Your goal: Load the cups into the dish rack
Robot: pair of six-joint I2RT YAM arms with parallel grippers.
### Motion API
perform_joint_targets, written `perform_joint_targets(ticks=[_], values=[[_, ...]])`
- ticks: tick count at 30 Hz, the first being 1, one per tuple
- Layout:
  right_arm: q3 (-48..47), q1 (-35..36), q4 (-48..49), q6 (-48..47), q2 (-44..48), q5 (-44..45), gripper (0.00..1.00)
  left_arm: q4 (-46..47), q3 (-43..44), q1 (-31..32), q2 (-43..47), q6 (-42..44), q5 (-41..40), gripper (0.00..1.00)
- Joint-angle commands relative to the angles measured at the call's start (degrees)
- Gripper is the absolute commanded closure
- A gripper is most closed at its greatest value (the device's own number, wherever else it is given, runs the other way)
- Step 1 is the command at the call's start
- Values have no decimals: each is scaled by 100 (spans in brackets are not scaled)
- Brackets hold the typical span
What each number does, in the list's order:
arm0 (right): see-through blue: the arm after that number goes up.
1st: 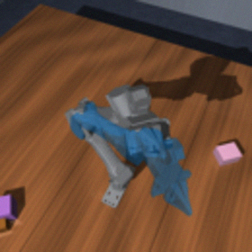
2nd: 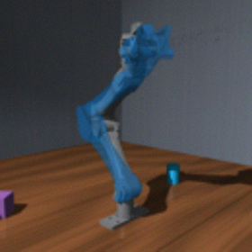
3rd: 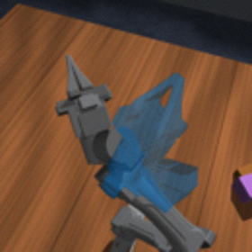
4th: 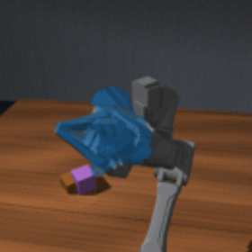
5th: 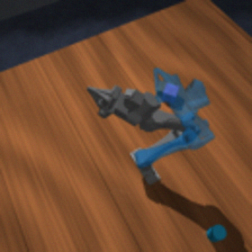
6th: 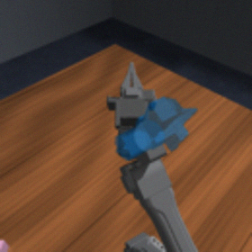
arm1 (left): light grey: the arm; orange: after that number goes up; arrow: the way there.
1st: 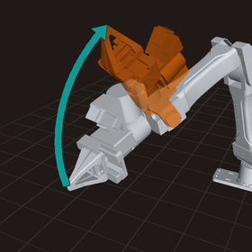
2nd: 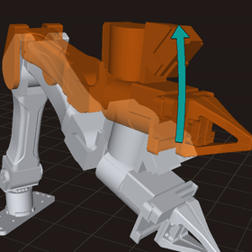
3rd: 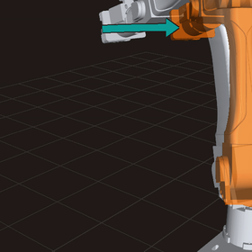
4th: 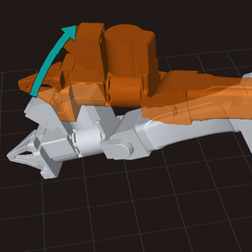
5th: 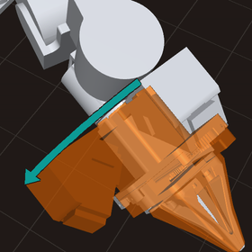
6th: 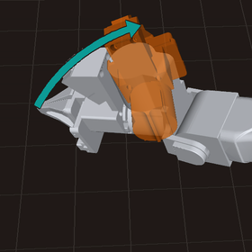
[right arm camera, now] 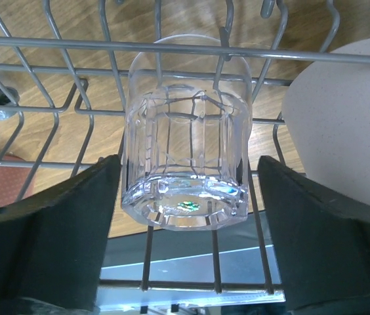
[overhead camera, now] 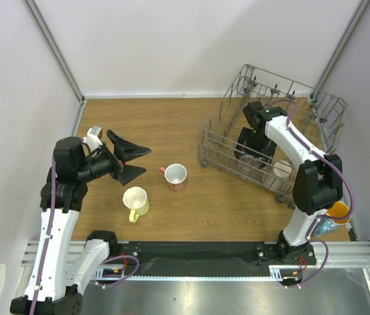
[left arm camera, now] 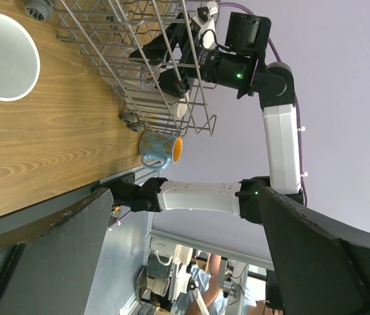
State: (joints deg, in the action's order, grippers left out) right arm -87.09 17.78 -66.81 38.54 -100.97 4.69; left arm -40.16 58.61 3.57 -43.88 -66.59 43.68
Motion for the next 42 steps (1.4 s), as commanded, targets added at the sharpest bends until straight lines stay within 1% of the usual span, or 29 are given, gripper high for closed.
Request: perform_joint_targets(ticks=[1, 3, 11, 16, 19, 22, 23, 25, 29, 30, 32, 33, 34, 36, 37, 38, 39, 40, 42], values=[[-300, -29, -52, -101, 191, 102, 7, -18, 45, -50, -16, -47, 17, 1], [-396, -38, -113, -110, 218, 59, 0, 8, 45, -50, -7, -39, 9, 1], [-958, -134, -438, -154, 429, -47, 0, -123, 63, -41, 2, 5, -114, 1], [-1634, -284, -710, -364, 499, 40, 0, -457, 212, 12, -68, 242, -403, 2], [-1899, -433, -895, -497, 552, 85, 0, -642, 344, 152, -191, 392, -597, 4], [-2163, -609, -1018, -672, 701, 137, 0, -774, 458, 442, -384, 436, -896, 6], [-2215, -627, -1036, -769, 754, 155, 1, -765, 467, 643, -446, 427, -1001, 5], [-2225, -671, -1019, -875, 929, 77, 2, -721, 520, 854, -613, 340, -1098, 5], [-2172, -679, -975, -1016, 1228, -415, 3, -616, 537, 1303, -806, 190, -1423, 5], [-2111, -679, -966, -1042, 1290, -799, 3, -590, 537, 1365, -850, 164, -1537, 5], [-2014, -679, -870, -1060, 1500, -1144, 3, -633, 572, 1549, -1034, 128, -1687, 6], [-1866, -679, -826, -999, 1579, -1407, 3, -703, 694, 1619, -1157, 146, -1888, 6], [-1777, -679, -695, -989, 1754, -1548, 3, -834, 809, 1698, -1280, 268, -2011, 6], [-1636, -679, -606, -928, 1913, -1690, 3, -1395, 1116, 1918, -1763, 426, -2327, 6], [-1523, -679, -588, -876, 1984, -1725, 3, -1589, 1457, 1989, -1921, 558, -2668, 6], [-1478, -679, -579, -849, 2124, -1743, 3, -1904, 1600, 2120, -2105, 603, -2828, 6], [-1434, -679, -588, -840, 2177, -1761, 3, -2003, 1845, 2182, -2360, 655, -2943, 6], [-1390, -671, -623, -788, 2230, -1770, 3, -2083, 1943, 2252, -2493, 673, -3197, 6], [-1267, -679, -658, -770, 2397, -1752, 3, -2171, 2101, 2402, -2747, 708, -3357, 8]])
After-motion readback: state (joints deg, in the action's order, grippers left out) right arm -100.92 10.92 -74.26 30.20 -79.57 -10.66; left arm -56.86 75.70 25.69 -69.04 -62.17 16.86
